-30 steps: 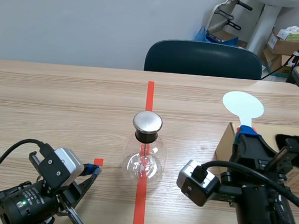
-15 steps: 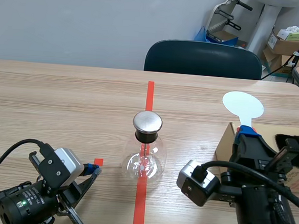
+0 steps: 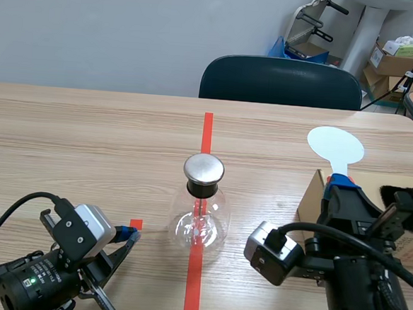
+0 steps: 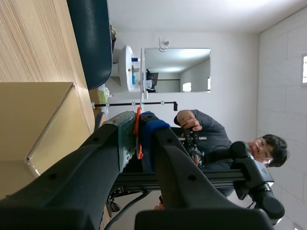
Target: Do the electroscope experiment
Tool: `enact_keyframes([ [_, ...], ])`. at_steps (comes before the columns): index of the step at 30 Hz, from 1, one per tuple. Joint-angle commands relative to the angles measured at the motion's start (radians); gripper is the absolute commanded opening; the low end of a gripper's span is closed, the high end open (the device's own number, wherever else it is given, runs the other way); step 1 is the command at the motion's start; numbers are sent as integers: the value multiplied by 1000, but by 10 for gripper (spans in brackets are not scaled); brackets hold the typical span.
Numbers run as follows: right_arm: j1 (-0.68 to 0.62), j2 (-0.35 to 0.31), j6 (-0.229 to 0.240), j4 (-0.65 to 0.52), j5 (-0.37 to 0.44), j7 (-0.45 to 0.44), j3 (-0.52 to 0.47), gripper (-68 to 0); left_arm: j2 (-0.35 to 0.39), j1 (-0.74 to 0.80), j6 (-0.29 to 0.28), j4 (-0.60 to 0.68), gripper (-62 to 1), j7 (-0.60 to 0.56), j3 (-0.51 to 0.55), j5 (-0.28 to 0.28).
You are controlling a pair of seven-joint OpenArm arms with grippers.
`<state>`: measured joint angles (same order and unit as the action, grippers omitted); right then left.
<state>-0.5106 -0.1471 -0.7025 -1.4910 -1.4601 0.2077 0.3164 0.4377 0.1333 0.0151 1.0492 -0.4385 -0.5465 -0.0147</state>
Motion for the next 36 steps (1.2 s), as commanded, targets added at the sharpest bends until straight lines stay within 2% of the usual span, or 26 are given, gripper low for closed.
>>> enact_keyframes([
  [1,9,-11,-11,-10,-1,4,-3,-658,-5,0,1,23,-577,-14,9,1],
  [36,9,-11,-11,-10,-1,-10,-3,-658,1,0,1,23,-577,-14,9,1],
])
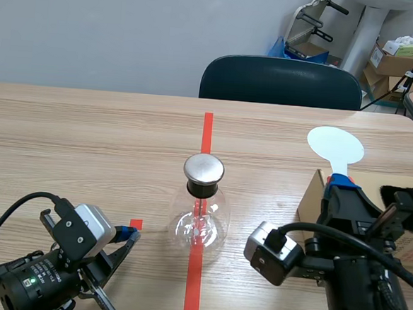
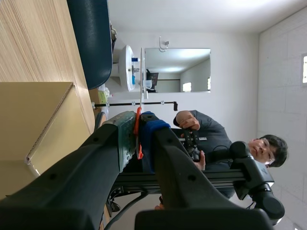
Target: Do the electroscope experiment
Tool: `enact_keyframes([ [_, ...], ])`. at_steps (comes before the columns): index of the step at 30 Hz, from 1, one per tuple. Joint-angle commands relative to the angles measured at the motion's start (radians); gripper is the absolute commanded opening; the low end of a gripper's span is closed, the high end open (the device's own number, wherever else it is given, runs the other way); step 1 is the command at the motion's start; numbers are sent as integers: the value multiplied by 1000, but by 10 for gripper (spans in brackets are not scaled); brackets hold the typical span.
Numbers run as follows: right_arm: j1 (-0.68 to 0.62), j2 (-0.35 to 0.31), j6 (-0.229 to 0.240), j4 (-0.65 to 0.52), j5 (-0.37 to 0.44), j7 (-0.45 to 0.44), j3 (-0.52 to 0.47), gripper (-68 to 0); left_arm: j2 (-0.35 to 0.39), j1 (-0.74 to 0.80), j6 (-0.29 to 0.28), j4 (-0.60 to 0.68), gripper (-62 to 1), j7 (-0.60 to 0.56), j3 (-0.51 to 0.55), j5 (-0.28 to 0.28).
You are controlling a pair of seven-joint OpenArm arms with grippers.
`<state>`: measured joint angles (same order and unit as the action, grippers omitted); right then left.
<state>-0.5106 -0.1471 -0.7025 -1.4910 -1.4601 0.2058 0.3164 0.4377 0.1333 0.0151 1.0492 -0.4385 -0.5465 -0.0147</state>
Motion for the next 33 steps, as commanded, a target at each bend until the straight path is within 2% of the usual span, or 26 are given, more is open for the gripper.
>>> enact_keyframes([
  [1,9,-11,-10,-10,-1,-18,-3,-658,5,0,1,24,-577,-15,9,0],
  [4,9,-11,-6,-10,-1,-18,-3,-658,31,3,-3,26,-577,-24,9,-9],
  [8,-4,-11,-17,-16,-1,-21,-4,-658,77,24,-4,32,-571,-90,9,-55],
  [10,-29,-10,-51,-26,-1,-26,-15,-657,105,49,-16,53,-503,-119,9,-76],
  [12,-63,-10,-80,-38,-1,-48,-36,-657,137,79,-32,86,-399,-142,9,-99],
  [14,-100,-10,-80,-50,-1,-93,-65,-657,174,117,-44,123,-309,-174,9,-106],
  [16,-131,-10,-80,-50,-1,-154,-100,-657,210,158,-55,164,-272,-209,9,-113],
  [18,-152,-10,-80,-50,8,-226,-137,-657,243,201,-60,208,-270,-245,9,-132],
  [22,-159,-6,-80,-50,126,-379,-217,-657,301,274,-63,295,-246,-293,8,-154],
  [25,-156,8,-80,-49,181,-494,-288,-657,334,319,-63,357,-210,-307,8,-159],
  [30,-144,56,-80,-20,222,-669,-394,-657,390,381,-63,442,-176,-327,8,-163],
  [33,-117,82,-80,15,234,-719,-429,-657,422,405,-62,481,-176,-361,8,-187],
])
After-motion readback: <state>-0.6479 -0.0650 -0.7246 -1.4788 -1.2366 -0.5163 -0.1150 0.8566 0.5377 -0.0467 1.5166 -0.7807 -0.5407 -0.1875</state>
